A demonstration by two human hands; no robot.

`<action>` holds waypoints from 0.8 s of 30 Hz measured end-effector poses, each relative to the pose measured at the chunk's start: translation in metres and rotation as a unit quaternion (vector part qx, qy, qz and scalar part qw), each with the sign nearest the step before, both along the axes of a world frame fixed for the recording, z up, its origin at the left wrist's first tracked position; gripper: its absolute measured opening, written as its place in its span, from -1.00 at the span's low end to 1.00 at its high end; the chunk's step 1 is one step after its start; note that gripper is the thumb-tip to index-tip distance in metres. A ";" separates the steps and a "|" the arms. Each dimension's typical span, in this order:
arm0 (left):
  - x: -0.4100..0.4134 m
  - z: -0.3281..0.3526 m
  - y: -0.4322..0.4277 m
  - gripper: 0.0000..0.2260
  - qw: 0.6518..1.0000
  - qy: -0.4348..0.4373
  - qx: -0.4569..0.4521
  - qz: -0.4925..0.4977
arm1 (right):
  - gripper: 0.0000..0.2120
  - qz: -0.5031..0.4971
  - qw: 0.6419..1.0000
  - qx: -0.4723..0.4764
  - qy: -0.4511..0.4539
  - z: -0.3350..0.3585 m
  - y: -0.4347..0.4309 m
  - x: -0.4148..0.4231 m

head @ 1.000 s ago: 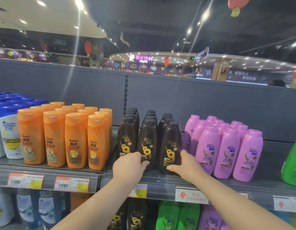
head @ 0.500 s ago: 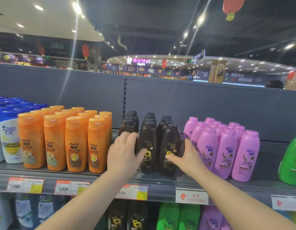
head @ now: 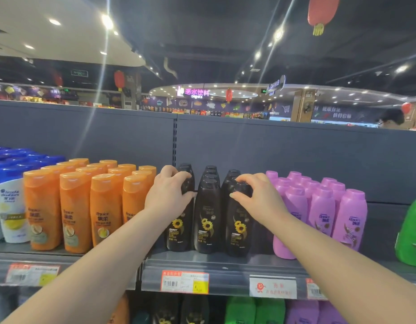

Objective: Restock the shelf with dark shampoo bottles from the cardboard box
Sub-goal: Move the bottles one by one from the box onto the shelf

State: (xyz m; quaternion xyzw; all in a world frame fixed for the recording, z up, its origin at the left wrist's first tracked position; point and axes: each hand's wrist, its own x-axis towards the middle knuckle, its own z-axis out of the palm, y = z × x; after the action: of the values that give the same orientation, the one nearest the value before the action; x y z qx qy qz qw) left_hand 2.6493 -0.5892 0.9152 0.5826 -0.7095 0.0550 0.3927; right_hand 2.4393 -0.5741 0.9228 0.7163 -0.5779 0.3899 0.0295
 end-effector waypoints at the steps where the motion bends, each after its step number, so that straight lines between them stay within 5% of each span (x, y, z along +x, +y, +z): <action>1: 0.000 -0.001 0.000 -0.62 1.000 0.006 -0.003 0.001 | -0.63 -0.001 1.000 -0.001 0.002 0.000 0.000 0.000; 9: -0.002 0.003 0.002 -0.61 1.000 -0.006 -0.005 -0.007 | -0.65 -0.005 1.000 0.006 0.008 0.002 -0.005 0.003; 15: 0.002 0.005 -0.004 -0.57 1.000 -0.020 0.018 -0.004 | -0.58 0.026 0.988 -0.062 0.142 0.016 -0.003 0.038; 24: 0.006 0.001 0.000 -0.56 0.999 -0.020 0.025 -0.009 | -0.60 0.075 0.980 0.044 0.178 0.031 -0.015 0.054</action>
State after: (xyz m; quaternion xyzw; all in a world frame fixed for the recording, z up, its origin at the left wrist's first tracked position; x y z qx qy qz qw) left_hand 2.6550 -0.5891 0.9158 0.5844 -0.7237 0.0447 0.3642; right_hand 2.4928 -0.5888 0.9541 0.8163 -0.5245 0.2314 0.0711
